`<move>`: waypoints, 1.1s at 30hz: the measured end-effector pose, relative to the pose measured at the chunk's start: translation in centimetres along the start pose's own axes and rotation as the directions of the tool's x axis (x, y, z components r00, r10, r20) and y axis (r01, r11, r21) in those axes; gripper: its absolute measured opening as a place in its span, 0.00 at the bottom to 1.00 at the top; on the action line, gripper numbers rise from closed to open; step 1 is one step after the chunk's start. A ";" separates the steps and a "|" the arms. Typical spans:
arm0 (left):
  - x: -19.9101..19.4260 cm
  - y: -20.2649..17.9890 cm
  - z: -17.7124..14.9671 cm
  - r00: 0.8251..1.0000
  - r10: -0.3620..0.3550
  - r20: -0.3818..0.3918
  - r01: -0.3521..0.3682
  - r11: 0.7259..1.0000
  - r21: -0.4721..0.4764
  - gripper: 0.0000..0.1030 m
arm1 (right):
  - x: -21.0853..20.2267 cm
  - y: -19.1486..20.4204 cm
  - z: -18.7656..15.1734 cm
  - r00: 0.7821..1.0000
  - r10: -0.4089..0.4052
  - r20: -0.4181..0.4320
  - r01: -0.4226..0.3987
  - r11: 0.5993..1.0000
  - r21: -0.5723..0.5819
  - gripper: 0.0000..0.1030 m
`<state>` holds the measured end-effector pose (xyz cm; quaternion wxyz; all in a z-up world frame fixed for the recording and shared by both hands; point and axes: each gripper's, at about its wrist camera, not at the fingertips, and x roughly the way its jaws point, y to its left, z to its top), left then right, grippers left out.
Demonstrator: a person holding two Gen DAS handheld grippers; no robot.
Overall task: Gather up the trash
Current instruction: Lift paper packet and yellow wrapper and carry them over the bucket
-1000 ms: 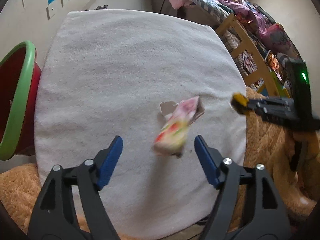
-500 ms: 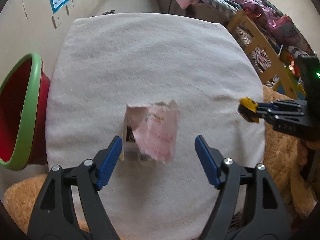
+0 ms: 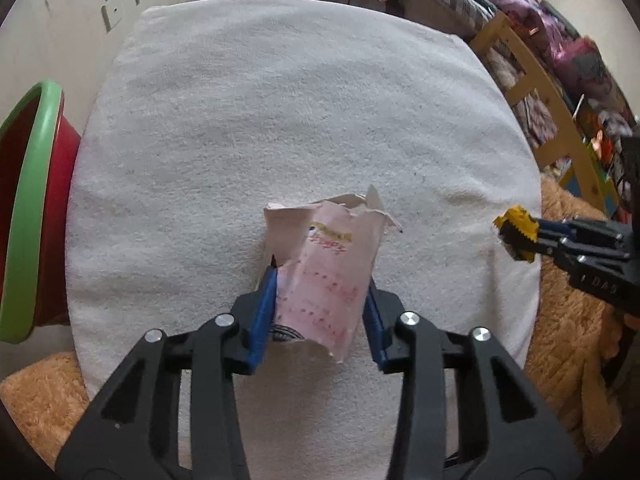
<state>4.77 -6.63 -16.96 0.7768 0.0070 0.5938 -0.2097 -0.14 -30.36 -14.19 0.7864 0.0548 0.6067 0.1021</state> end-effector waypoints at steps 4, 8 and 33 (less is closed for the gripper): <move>-1.2 0.6 -0.3 0.999 0.010 0.044 -0.008 0.999 -0.046 0.32 | -0.5 -0.1 -0.1 1.000 0.003 0.013 -0.003 1.000 0.001 0.22; -3.6 1.0 -0.2 0.991 0.039 0.130 -0.030 0.997 -0.077 0.32 | -1.8 0.6 0.2 0.999 -0.002 0.047 0.003 1.000 -0.008 0.22; -14.3 10.5 -1.0 0.883 0.304 0.356 -0.178 0.921 -0.346 0.32 | -6.1 16.8 6.2 0.967 0.049 0.249 0.049 0.927 -0.372 0.22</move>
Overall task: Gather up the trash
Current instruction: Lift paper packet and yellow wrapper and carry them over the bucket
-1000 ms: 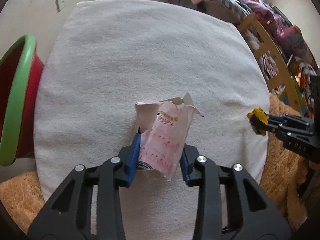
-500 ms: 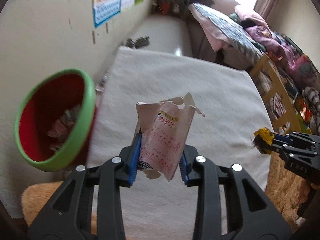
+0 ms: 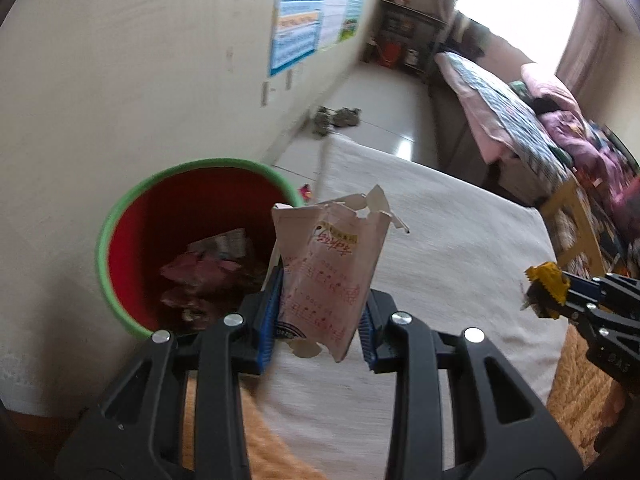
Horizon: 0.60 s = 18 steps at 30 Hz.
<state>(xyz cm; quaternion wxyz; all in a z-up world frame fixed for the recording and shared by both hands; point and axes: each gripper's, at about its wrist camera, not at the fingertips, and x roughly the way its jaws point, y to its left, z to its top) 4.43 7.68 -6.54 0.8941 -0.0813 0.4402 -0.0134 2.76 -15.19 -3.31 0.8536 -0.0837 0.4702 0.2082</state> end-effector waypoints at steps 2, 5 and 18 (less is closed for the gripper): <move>-0.3 1.4 0.0 1.000 0.020 0.004 -0.020 0.999 -0.029 0.32 | 0.2 1.1 1.0 1.000 0.008 0.009 -0.008 1.000 -0.024 0.22; -0.7 2.7 -0.1 0.999 0.038 0.007 -0.038 0.998 -0.051 0.32 | 0.5 2.4 2.0 1.000 0.023 0.019 -0.022 0.999 -0.049 0.22; -0.4 6.7 -0.4 0.993 0.115 -0.014 -0.115 0.987 -0.112 0.32 | 3.3 6.2 4.5 0.998 0.062 0.004 -0.061 0.993 -0.104 0.22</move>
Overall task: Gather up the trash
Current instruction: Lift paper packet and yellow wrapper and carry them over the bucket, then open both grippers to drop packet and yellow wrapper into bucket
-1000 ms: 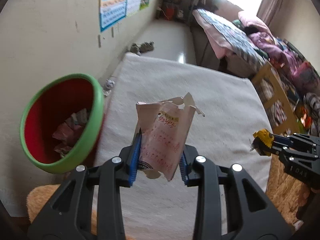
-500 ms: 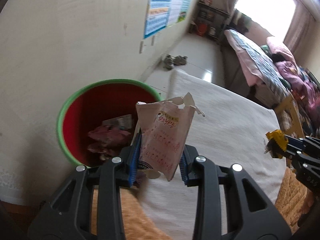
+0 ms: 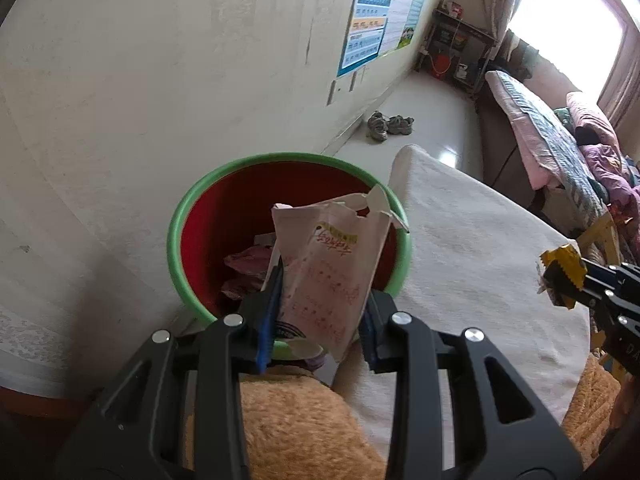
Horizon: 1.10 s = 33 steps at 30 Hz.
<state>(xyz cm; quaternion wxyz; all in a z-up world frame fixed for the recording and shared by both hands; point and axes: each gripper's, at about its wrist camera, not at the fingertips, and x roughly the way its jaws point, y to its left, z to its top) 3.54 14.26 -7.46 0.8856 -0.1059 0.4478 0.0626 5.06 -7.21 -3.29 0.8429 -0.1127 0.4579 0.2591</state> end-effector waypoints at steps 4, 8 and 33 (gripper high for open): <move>0.4 0.5 0.3 1.000 0.016 -0.009 -0.016 1.000 -0.007 0.32 | 0.8 0.4 0.6 1.000 0.007 -0.001 -0.007 1.000 -0.005 0.22; 0.7 0.6 0.5 0.999 0.030 -0.019 -0.030 1.000 -0.009 0.32 | 1.4 0.5 1.3 1.000 0.015 -0.005 -0.015 1.000 -0.011 0.22; 4.3 3.1 1.0 0.991 0.057 -0.122 -0.067 0.995 -0.079 0.32 | 5.4 4.1 4.3 1.000 0.012 -0.020 -0.015 0.989 -0.147 0.24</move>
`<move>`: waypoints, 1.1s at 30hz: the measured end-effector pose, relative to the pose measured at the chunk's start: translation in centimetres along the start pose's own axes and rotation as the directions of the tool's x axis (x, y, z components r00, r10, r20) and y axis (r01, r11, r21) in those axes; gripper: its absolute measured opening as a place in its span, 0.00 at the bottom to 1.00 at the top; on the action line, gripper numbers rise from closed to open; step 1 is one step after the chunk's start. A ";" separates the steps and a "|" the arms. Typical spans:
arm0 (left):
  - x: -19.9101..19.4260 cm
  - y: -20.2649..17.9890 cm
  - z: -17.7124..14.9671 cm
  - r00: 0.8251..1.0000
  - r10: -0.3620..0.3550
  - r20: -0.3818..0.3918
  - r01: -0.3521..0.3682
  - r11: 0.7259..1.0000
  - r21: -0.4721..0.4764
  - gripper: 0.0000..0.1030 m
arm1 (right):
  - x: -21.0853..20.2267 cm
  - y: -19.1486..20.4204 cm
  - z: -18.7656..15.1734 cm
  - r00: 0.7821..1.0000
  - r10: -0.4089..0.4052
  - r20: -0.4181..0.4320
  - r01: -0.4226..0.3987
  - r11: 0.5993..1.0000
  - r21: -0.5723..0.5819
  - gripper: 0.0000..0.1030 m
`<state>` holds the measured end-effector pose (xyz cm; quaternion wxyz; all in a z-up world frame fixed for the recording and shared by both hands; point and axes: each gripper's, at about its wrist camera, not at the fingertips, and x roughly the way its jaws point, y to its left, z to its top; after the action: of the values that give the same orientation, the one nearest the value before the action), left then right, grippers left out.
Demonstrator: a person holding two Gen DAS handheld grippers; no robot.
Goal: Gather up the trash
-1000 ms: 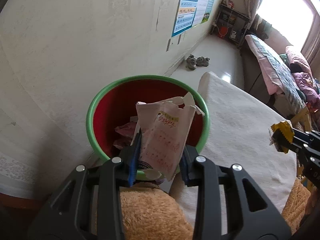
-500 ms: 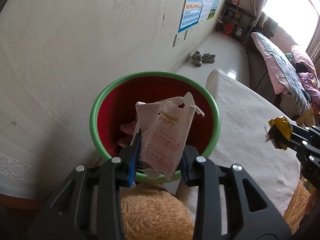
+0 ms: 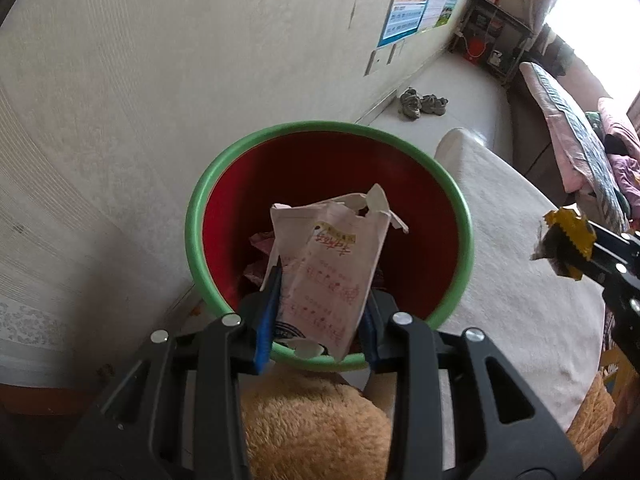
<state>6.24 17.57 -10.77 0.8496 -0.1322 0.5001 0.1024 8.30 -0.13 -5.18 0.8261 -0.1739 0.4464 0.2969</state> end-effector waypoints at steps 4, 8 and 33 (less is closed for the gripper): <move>0.6 0.4 0.4 1.000 0.008 -0.011 -0.008 1.000 -0.013 0.32 | 0.7 0.6 0.8 1.000 0.008 -0.003 -0.008 1.000 -0.017 0.24; 1.3 0.8 0.8 1.000 0.011 -0.026 -0.011 1.000 -0.027 0.32 | 1.3 1.0 1.6 1.000 0.025 0.002 -0.025 0.999 -0.032 0.24; 1.1 0.9 0.7 1.000 0.011 0.006 -0.011 0.998 -0.069 0.69 | 1.3 0.0 2.6 0.993 0.077 0.084 -0.079 0.996 0.028 0.62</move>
<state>7.09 18.67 -11.49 0.8455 -0.1582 0.4945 0.1246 10.53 1.73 -4.85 0.8343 -0.1310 0.4226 0.3290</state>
